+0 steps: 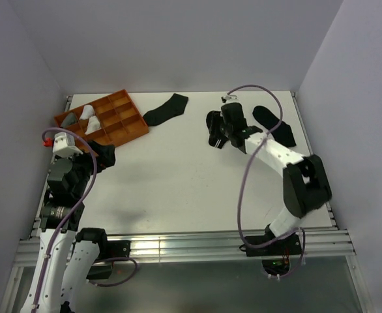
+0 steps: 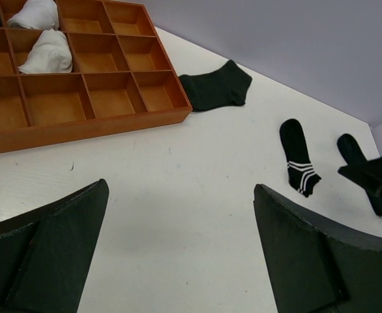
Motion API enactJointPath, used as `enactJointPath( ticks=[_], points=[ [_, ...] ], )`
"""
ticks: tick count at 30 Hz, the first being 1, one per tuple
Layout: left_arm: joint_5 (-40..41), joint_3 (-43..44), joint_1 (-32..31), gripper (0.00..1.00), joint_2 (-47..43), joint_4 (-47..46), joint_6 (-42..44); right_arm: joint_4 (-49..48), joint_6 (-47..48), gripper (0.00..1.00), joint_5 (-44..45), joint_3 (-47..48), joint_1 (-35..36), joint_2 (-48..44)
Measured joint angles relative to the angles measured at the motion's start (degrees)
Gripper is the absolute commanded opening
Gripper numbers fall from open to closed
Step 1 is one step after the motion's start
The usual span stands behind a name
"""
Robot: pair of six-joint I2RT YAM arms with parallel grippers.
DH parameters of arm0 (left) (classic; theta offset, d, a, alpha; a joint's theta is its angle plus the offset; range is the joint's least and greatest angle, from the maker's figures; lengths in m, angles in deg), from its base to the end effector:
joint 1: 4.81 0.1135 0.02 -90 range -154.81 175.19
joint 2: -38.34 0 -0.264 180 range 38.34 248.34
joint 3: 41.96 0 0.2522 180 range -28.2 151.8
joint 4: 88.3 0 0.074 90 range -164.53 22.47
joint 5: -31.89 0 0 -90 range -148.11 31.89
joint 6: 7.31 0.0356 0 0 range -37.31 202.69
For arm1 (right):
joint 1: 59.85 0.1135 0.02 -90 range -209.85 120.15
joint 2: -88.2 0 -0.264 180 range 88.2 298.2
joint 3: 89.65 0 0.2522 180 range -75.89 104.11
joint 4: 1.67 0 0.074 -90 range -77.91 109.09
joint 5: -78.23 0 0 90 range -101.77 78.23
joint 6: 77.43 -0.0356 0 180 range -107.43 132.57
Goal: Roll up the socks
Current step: Move the sock to the center of the board.
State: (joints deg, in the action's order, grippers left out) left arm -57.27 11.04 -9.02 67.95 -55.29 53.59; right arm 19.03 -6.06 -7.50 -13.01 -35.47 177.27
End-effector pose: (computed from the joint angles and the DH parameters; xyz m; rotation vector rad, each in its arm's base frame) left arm 0.1297 -0.0090 0.3257 -0.3892 1.7130 -0.4130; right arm 0.3233 0.1436 0.2633 -0.0650 2.1676 0.3552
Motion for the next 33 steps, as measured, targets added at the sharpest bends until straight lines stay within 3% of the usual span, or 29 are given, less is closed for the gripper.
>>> enactJointPath(
  ticks=[6,14,21,25,29,33],
  points=[
    [0.9,-0.1,0.0,1.00,-0.2,0.0,1.0,1.6,-0.5,0.48,0.3,9.0,-2.9,16.5],
    [2.3,-0.1,0.0,0.99,-0.2,0.0,1.0,7.1,-3.7,0.44,-0.9,16.0,-3.4,26.6],
    [2.8,-0.1,0.0,0.99,-0.7,0.0,1.0,8.3,-10.0,0.49,-4.0,14.8,-3.4,26.7],
    [3.0,-0.1,0.0,0.99,-1.5,0.0,1.0,2.0,-16.4,0.51,-5.0,5.2,-2.2,21.1],
    [3.1,-0.1,-0.1,0.99,-2.2,0.1,1.0,-1.9,-23.2,0.53,-5.5,-4.3,4.7,14.6],
    [3.1,-0.2,-0.1,0.99,-2.5,0.2,1.0,-3.2,-26.3,0.58,-8.4,-6.9,13.5,12.4]
  ],
)
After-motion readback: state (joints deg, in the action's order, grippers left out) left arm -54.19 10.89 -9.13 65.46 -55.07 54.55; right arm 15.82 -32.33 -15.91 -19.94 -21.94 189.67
